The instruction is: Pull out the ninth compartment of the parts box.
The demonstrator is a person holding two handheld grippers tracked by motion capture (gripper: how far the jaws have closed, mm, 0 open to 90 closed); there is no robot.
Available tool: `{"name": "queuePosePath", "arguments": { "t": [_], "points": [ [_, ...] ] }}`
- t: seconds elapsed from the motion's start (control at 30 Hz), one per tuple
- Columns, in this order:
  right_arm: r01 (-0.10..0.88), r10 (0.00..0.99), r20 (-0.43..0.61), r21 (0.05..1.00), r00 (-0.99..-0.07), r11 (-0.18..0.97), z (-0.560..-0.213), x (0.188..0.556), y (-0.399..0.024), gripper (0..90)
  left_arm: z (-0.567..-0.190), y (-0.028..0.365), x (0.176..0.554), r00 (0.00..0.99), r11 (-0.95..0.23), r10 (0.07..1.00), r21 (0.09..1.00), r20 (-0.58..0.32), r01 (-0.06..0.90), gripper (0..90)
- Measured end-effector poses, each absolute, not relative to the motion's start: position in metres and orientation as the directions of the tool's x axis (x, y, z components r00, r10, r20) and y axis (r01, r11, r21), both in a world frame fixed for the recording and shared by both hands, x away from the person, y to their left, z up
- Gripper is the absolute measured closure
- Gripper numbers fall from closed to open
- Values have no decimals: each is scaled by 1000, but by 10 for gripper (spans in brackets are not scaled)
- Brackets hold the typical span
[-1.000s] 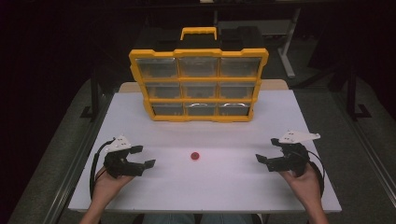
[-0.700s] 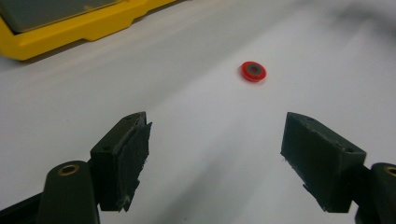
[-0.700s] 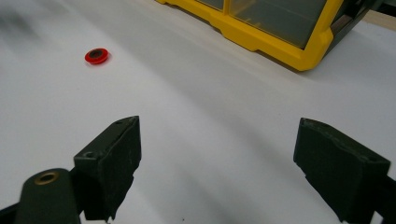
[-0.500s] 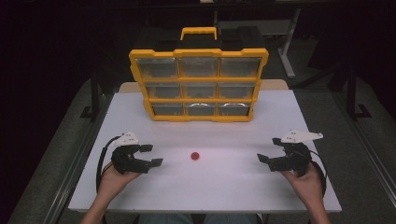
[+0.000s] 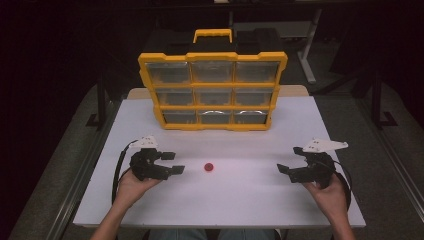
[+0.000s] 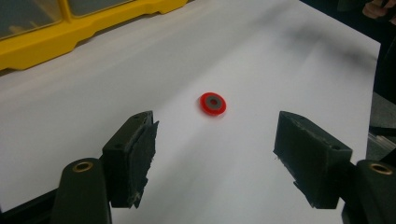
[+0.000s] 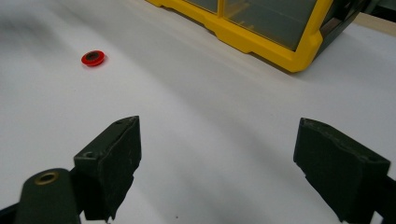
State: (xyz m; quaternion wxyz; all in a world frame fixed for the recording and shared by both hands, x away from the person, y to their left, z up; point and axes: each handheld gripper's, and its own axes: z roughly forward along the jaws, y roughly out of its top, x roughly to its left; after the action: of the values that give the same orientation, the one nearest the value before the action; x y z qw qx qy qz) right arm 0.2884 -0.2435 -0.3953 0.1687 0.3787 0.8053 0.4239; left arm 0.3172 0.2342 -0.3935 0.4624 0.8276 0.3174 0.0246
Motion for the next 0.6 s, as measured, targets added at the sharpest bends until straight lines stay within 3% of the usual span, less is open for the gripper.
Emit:
{"name": "queuePosePath", "arguments": {
  "t": [0.6],
  "points": [
    [469, 754, 42, 805, -656, 363, -396, 289, -244, 142, -389, 188, 340, 809, -358, 504, 779, -303, 514, 324]
  ]
}}
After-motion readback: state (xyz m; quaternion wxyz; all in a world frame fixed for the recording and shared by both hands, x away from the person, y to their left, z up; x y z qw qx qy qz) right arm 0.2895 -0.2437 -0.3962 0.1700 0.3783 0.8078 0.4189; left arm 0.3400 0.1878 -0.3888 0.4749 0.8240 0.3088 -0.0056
